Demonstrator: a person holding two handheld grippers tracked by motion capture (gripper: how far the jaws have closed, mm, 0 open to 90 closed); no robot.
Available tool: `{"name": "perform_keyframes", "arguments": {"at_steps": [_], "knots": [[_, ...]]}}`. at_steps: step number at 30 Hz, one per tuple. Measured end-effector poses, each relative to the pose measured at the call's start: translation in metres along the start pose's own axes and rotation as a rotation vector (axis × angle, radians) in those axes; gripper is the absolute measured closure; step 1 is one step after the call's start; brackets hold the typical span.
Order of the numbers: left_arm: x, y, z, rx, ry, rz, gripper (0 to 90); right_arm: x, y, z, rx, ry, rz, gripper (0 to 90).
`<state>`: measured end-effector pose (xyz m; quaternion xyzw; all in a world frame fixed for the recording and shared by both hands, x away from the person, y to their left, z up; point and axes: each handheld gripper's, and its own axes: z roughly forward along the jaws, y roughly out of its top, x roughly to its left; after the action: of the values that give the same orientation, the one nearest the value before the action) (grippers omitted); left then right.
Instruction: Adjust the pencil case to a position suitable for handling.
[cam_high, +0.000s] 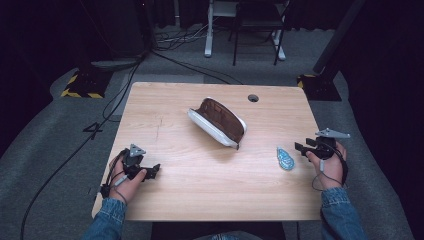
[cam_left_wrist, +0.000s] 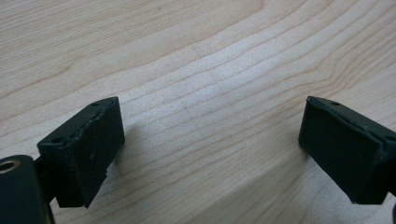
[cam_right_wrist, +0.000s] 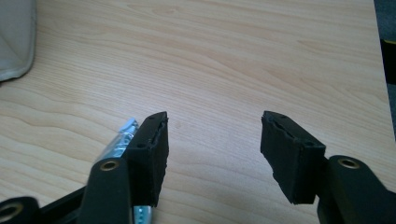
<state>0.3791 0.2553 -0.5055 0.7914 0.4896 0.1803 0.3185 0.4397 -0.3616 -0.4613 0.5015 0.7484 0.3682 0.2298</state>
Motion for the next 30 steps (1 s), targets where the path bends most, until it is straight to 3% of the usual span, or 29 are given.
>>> {"name": "perform_keyframes", "arguments": {"at_steps": [8, 11, 30], "knots": [[0.000, 0.000, 0.000, 0.000, 0.000, 0.001, 6.9, 0.022, 0.018, -0.003, -0.005, 0.070, -0.037, 41.5], [0.000, 0.000, 0.000, 0.000, -0.001, 0.002, 6.8, 0.033, 0.024, 0.002, 0.001, 0.118, -0.062, 41.2], [0.000, 0.001, 0.001, 0.002, -0.001, 0.002, 6.6, 0.091, 0.067, 0.024, 0.012, 0.255, -0.151, 38.4]]}}
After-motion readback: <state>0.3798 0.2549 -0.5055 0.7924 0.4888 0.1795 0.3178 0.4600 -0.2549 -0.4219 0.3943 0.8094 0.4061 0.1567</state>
